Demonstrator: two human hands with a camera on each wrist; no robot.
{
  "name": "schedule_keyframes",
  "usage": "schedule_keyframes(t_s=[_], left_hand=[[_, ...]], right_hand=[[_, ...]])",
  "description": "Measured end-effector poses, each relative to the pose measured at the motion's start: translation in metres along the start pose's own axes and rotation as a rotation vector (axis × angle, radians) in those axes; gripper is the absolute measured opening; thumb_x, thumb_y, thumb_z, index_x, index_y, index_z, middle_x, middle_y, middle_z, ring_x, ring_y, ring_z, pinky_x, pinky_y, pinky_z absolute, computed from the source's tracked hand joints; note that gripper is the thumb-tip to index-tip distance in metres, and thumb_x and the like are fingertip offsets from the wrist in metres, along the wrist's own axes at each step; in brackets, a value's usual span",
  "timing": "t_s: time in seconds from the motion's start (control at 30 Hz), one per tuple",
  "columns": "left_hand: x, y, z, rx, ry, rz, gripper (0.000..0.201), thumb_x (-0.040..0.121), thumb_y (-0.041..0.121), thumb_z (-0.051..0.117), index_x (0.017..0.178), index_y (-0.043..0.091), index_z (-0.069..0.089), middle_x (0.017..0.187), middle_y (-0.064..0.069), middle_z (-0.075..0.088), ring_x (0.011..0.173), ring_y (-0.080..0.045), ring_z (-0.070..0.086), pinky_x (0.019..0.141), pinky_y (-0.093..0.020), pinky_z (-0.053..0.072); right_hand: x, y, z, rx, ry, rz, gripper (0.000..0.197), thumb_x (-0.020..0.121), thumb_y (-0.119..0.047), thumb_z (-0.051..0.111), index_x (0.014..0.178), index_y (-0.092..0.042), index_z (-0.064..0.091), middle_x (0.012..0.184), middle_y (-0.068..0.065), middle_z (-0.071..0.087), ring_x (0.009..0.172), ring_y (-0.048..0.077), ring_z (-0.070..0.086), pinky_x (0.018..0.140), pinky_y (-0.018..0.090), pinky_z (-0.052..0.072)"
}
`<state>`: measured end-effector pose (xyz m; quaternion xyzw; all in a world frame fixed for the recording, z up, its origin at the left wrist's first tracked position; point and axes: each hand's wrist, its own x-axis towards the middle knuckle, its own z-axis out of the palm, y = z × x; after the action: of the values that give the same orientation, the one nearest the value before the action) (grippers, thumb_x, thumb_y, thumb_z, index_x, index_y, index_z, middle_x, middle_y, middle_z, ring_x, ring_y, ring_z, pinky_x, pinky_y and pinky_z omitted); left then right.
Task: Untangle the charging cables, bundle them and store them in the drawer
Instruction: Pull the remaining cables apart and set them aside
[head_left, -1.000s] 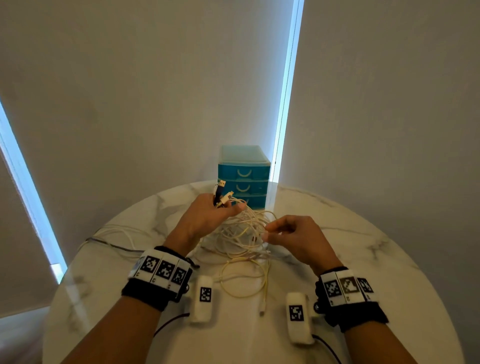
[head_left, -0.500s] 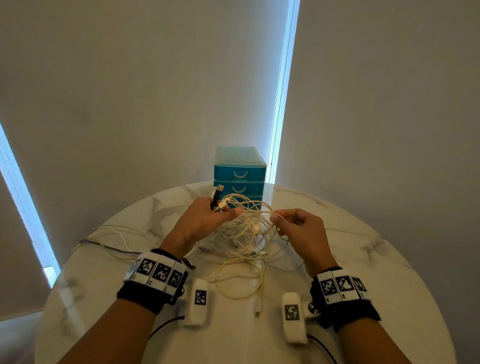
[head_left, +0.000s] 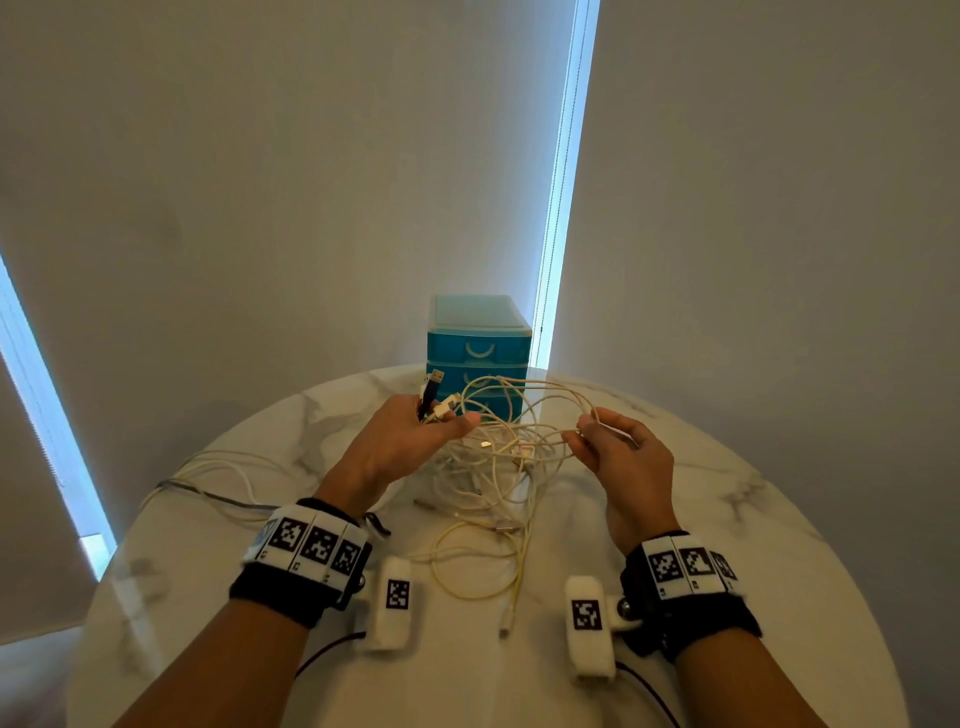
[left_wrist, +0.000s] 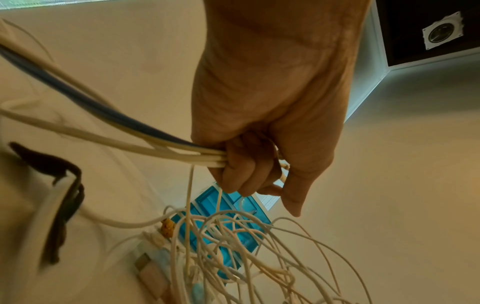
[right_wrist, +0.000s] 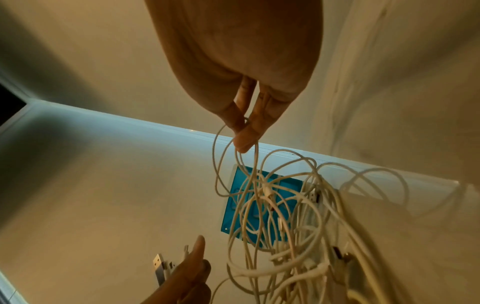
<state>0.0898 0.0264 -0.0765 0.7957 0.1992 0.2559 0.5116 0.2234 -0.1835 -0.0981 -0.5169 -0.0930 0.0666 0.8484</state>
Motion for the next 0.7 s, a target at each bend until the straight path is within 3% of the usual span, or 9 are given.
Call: schedule_keyframes(t_s=[0.1, 0.2, 0.33, 0.47, 0.53, 0.6, 0.7], left_hand=[[0.0, 0.0, -0.001, 0.009, 0.002, -0.005, 0.031, 0.09, 0.049, 0.082, 0.081, 0.02, 0.078, 0.071, 0.007, 0.072, 0.069, -0.008, 0.061, 0.067, -0.029, 0.044], [0.001, -0.001, -0.001, 0.022, -0.004, -0.011, 0.036, 0.091, 0.053, 0.08, 0.083, 0.018, 0.078, 0.072, 0.002, 0.073, 0.068, -0.009, 0.06, 0.064, -0.029, 0.043], [0.001, 0.0, 0.001, 0.058, 0.015, -0.016, 0.073, 0.091, 0.078, 0.062, 0.096, 0.006, 0.077, 0.059, 0.007, 0.049, 0.053, -0.007, 0.042, 0.054, -0.027, 0.033], [0.001, 0.003, 0.001, 0.089, -0.005, -0.036, 0.088, 0.083, 0.093, 0.049, 0.097, 0.012, 0.08, 0.08, -0.003, 0.064, 0.071, -0.014, 0.056, 0.061, -0.03, 0.043], [-0.001, 0.001, 0.001, 0.089, -0.002, -0.01, 0.084, 0.085, 0.089, 0.054, 0.095, 0.009, 0.078, 0.078, -0.001, 0.067, 0.071, -0.013, 0.059, 0.062, -0.03, 0.044], [-0.001, -0.002, 0.0, 0.069, -0.003, 0.018, 0.057, 0.092, 0.07, 0.069, 0.092, 0.014, 0.081, 0.071, 0.005, 0.073, 0.063, -0.005, 0.062, 0.063, -0.026, 0.045], [0.001, -0.007, 0.0, 0.105, -0.032, 0.03, 0.018, 0.092, 0.038, 0.083, 0.086, 0.021, 0.082, 0.075, 0.006, 0.079, 0.06, 0.005, 0.066, 0.065, -0.024, 0.048]], right_hand=[[0.002, 0.001, -0.001, 0.078, 0.017, 0.027, 0.028, 0.096, -0.002, 0.078, 0.122, -0.002, 0.068, 0.113, 0.018, 0.078, 0.092, 0.027, 0.082, 0.079, 0.026, 0.066], [0.0, -0.002, 0.001, 0.074, -0.029, 0.053, 0.023, 0.096, -0.001, 0.076, 0.118, -0.002, 0.069, 0.109, 0.018, 0.078, 0.089, 0.025, 0.082, 0.077, 0.026, 0.066], [-0.013, -0.004, 0.009, -0.166, -0.343, 0.075, 0.018, 0.095, -0.01, 0.079, 0.111, -0.004, 0.073, 0.105, 0.022, 0.08, 0.091, 0.029, 0.081, 0.072, 0.028, 0.063], [-0.029, -0.007, 0.017, -0.395, -0.638, 0.007, 0.021, 0.095, -0.018, 0.081, 0.111, -0.006, 0.074, 0.106, 0.015, 0.081, 0.1, 0.035, 0.08, 0.081, 0.037, 0.062], [-0.034, -0.01, 0.019, -0.436, -0.73, 0.03, 0.027, 0.097, -0.023, 0.079, 0.117, -0.006, 0.073, 0.108, 0.014, 0.081, 0.101, 0.034, 0.08, 0.083, 0.038, 0.063], [-0.037, -0.013, 0.022, -0.443, -0.733, 0.093, 0.035, 0.102, -0.036, 0.071, 0.12, -0.006, 0.073, 0.108, 0.013, 0.082, 0.099, 0.035, 0.08, 0.085, 0.042, 0.062], [-0.034, -0.013, 0.024, -0.409, -0.535, 0.134, 0.044, 0.106, -0.046, 0.062, 0.114, -0.005, 0.075, 0.102, 0.016, 0.081, 0.09, 0.033, 0.082, 0.073, 0.038, 0.062]])
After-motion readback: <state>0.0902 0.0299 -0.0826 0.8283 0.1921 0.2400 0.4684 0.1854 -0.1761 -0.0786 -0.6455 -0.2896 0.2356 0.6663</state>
